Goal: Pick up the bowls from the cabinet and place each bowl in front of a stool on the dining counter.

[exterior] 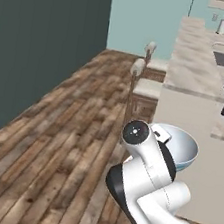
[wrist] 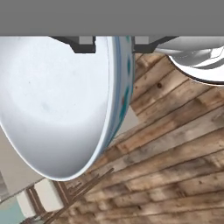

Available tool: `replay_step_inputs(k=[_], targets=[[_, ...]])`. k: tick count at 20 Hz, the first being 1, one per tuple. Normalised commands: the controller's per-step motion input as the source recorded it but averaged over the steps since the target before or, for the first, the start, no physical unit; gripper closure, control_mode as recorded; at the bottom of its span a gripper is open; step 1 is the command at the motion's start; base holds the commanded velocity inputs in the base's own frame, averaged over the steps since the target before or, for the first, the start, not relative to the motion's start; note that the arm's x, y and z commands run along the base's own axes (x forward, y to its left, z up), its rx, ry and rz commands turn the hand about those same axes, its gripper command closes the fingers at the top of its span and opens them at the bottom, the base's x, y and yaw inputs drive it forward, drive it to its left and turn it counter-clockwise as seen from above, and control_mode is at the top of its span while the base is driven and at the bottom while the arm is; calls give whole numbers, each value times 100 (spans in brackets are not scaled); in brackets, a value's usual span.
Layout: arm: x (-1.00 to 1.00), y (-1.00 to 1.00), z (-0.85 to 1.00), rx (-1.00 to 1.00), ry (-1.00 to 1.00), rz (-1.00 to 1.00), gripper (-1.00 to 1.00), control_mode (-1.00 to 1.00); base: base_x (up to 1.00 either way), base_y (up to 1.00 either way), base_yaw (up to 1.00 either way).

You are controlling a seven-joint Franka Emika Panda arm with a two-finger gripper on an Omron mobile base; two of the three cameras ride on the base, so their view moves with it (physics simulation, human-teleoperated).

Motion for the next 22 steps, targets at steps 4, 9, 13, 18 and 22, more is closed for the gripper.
replay_step_inputs(k=[4, 9, 13, 18, 22], targets=[[0, 0, 0, 0, 0, 0, 100, 100, 92, 100, -47], [0, 0, 0, 0, 0, 0, 100, 100, 93, 100, -45], [0, 0, 0, 0, 0, 0, 100, 100, 94, 100, -45], [0, 0, 0, 0, 0, 0, 100, 100, 96, 100, -46], [0, 0, 0, 0, 0, 0, 100, 100, 89, 100, -45]])
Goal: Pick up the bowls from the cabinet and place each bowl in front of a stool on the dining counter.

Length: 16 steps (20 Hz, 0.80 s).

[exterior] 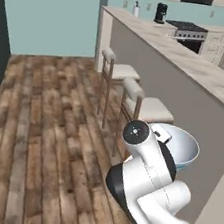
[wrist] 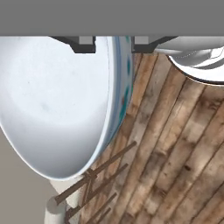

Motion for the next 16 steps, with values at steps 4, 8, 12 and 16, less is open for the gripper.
replay_step_inputs(k=[4, 8, 12, 16], targets=[[0, 0, 0, 0, 0, 0, 100, 100, 91, 99, -53], [0, 0, 0, 0, 0, 0, 100, 100, 73, 87, -68], [0, 0, 0, 0, 0, 0, 100, 100, 54, 59, -81], [0, 0, 0, 0, 0, 0, 100, 100, 25, 77, -73]])
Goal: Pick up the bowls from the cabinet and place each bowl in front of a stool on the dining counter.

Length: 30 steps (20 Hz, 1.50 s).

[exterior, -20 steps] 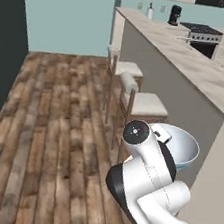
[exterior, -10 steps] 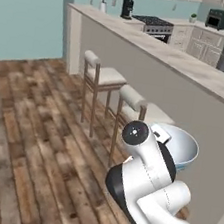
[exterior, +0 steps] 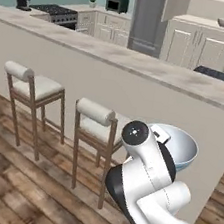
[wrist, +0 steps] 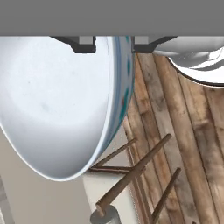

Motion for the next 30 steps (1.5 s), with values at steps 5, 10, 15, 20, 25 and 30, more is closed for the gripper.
replay_step_inputs(k=[5, 10, 15, 20, 25, 30], targets=[[0, 0, 0, 0, 0, 0, 100, 100, 9, 58, -79], [0, 0, 0, 0, 0, 0, 100, 100, 0, 66, -78], [0, 0, 0, 0, 0, 0, 100, 100, 0, 73, -69], [0, 0, 0, 0, 0, 0, 100, 100, 0, 69, -61], [0, 0, 0, 0, 0, 0, 100, 100, 0, 68, -47], [0, 0, 0, 0, 0, 0, 100, 100, 0, 66, -28]])
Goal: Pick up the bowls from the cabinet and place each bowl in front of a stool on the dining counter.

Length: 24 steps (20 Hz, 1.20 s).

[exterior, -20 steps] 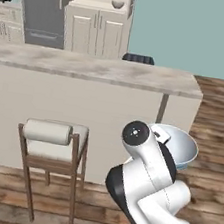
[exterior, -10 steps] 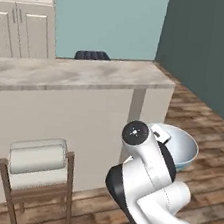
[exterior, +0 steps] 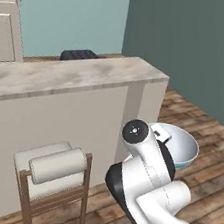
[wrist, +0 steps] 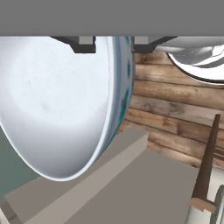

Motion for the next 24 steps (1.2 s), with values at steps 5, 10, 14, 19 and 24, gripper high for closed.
replay_step_inputs(k=[5, 10, 14, 19, 24], targets=[[0, 0, 0, 0, 0, 0, 100, 100, -14, 38, -12], [0, 0, 0, 0, 0, 0, 100, 100, -15, 67, 0], [0, 0, 0, 0, 0, 0, 100, 100, -6, 74, 0], [0, 0, 0, 0, 0, 0, 100, 100, 0, 47, 3], [0, 0, 0, 0, 0, 0, 100, 100, 12, 8, 17]])
